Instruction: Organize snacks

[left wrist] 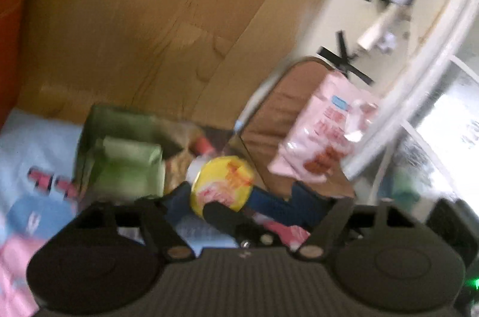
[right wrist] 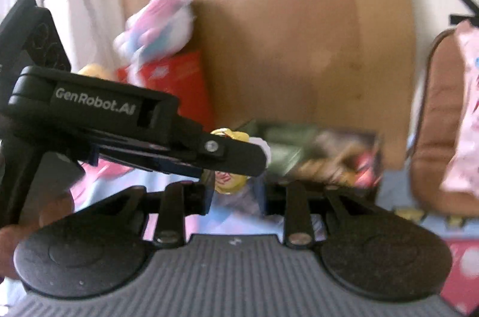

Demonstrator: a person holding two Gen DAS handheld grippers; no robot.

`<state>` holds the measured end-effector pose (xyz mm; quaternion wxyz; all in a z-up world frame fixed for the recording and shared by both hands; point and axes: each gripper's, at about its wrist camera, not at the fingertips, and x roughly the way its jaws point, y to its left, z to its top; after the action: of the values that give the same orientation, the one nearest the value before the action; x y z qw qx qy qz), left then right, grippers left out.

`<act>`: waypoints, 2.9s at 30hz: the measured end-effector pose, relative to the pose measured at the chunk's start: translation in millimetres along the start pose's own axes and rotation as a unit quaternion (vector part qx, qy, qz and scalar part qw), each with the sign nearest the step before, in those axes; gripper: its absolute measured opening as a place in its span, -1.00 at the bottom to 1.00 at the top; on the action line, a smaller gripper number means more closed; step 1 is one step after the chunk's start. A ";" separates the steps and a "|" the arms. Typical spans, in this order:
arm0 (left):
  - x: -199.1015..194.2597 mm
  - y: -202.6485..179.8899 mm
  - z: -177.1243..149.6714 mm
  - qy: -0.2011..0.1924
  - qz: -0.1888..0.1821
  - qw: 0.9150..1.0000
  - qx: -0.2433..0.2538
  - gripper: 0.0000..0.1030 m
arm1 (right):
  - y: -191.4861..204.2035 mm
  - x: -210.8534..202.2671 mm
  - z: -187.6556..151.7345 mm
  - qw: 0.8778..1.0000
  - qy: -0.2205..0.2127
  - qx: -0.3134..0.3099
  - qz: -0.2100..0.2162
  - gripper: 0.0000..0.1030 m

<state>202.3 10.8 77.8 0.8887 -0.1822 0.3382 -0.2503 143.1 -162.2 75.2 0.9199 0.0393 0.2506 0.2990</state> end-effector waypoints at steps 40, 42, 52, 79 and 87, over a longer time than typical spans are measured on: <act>-6.4 -19.9 -108.2 0.090 0.007 0.996 -0.004 -0.36 | -41.0 -88.0 -89.8 0.990 0.065 0.122 0.020 -0.33; -29.5 -15.3 -115.0 0.077 0.025 0.997 0.006 -0.32 | -20.6 -91.9 -87.9 0.992 0.058 0.107 0.031 -0.33; -80.6 25.9 -157.2 0.074 0.089 0.993 -0.017 -0.35 | 56.3 -77.7 -116.3 0.989 0.110 0.078 0.060 -0.27; -114.9 33.5 -181.6 0.004 0.215 0.975 0.063 -0.03 | 90.6 -126.6 -142.2 0.994 -0.003 0.074 -0.086 0.54; -114.2 38.3 -186.0 -0.019 0.228 0.971 0.073 -0.03 | 84.5 -130.5 -138.8 0.991 -0.023 0.071 -0.115 0.82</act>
<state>12.1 77.9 -13.9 0.9395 -0.0401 0.3346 -0.0618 -59.9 -178.2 30.1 0.9486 0.0825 0.2525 0.1718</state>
